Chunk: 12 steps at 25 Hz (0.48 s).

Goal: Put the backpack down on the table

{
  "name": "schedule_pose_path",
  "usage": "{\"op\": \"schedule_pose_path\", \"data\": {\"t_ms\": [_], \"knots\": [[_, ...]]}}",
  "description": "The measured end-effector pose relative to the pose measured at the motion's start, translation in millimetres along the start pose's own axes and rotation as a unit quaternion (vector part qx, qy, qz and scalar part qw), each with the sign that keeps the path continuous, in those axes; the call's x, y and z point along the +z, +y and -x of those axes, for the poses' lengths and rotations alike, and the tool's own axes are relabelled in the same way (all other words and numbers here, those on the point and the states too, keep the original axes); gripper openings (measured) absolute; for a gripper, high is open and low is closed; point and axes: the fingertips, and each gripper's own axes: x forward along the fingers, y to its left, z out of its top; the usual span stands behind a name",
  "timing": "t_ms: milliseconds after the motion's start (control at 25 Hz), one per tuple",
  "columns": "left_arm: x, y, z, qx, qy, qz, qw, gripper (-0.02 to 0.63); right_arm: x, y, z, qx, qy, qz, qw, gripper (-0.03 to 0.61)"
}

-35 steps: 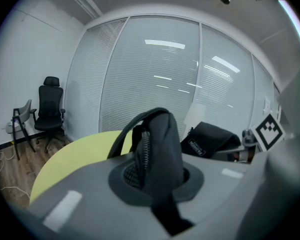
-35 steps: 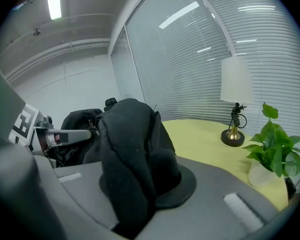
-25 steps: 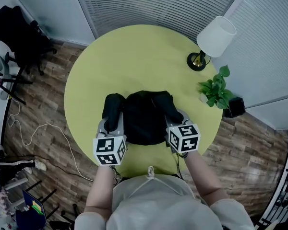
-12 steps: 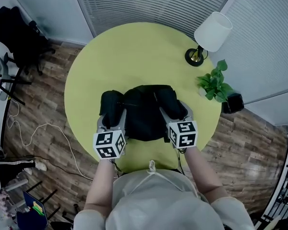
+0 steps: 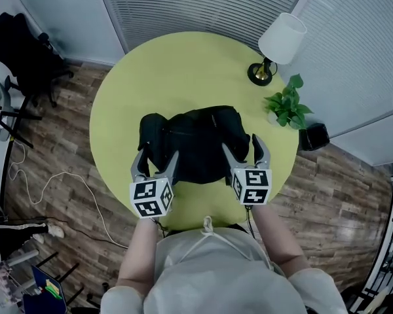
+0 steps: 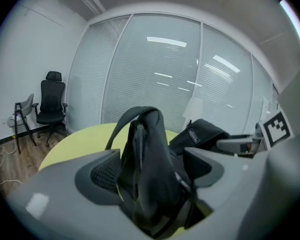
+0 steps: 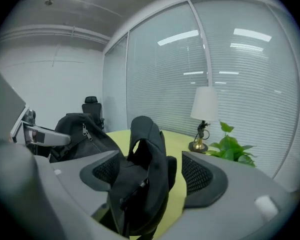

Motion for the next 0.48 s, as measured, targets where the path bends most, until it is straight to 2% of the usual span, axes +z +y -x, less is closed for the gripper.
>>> {"op": "schedule_pose_path", "data": {"t_ms": [120,240,360,480], "knots": [[8,3,22,0.011,-0.022,0.002,0.9997,0.371,13,1,28,-0.031,-0.035,-0.001,0.999,0.332],[11,-6,39,-0.002,-0.032,-0.004,0.9995,0.322,13,7,46,-0.039,-0.044,-0.004,0.998,0.278],[9,-21,57,-0.029,-0.034,-0.019,0.9988,0.247,9,17,64,-0.044,-0.049,-0.007,0.998,0.214],[8,-28,76,-0.044,-0.043,-0.007,0.9981,0.153,0,31,80,-0.041,-0.047,-0.019,0.998,0.127]]}}
